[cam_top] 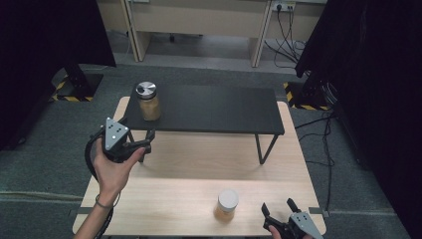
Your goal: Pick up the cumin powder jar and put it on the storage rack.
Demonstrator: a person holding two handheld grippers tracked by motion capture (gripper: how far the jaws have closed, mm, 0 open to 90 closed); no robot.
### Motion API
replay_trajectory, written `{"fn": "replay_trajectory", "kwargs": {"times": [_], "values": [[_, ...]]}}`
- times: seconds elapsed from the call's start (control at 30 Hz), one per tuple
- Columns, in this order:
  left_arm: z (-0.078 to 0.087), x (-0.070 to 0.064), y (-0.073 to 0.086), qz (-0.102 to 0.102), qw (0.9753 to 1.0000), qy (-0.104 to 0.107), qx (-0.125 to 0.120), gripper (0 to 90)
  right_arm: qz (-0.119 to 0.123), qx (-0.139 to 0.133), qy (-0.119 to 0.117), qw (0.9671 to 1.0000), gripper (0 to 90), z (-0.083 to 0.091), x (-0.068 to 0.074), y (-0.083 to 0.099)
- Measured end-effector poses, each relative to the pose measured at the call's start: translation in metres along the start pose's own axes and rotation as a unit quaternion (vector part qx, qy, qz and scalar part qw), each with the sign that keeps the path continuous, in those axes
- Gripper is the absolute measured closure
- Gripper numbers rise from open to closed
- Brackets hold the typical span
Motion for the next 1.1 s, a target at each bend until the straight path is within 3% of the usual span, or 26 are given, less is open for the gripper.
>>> {"fn": "replay_trajectory", "kwargs": {"times": [0.23,0.4,0.53,0.8,1.1], "values": [[0.008,-0.004,0.015,0.001,1.0000,0.005,-0.003,6.3,0.001,0.001,-0.001,1.0000,2.1,0.000,0.000,0.000],[0.014,-0.014,0.039,-0.014,0.9998,0.004,-0.012,6.4,0.000,0.003,-0.002,1.0000,2.1,0.000,0.000,0.000],[0.016,-0.018,0.053,-0.010,0.9999,0.004,-0.012,6.5,-0.002,0.003,-0.003,1.0000,2.1,0.000,0.000,0.000],[0.018,-0.029,0.070,-0.016,0.9997,0.009,-0.015,6.7,-0.002,0.005,-0.002,1.0000,2.1,0.000,0.001,0.001],[0.022,-0.037,0.101,-0.013,0.9998,0.016,0.000,6.7,-0.001,0.005,-0.003,1.0000,2.1,0.000,0.000,0.001]]}}
Point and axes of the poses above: each handheld gripper's, and its own axes: z roughly backward along the jaws, y roughly out of its underside, x roughly to its left, the point moved 3 cm from there along -z, roughly forward along the jaws, and after that the axes turned 12 degrees about x, right-handed, at the moved point
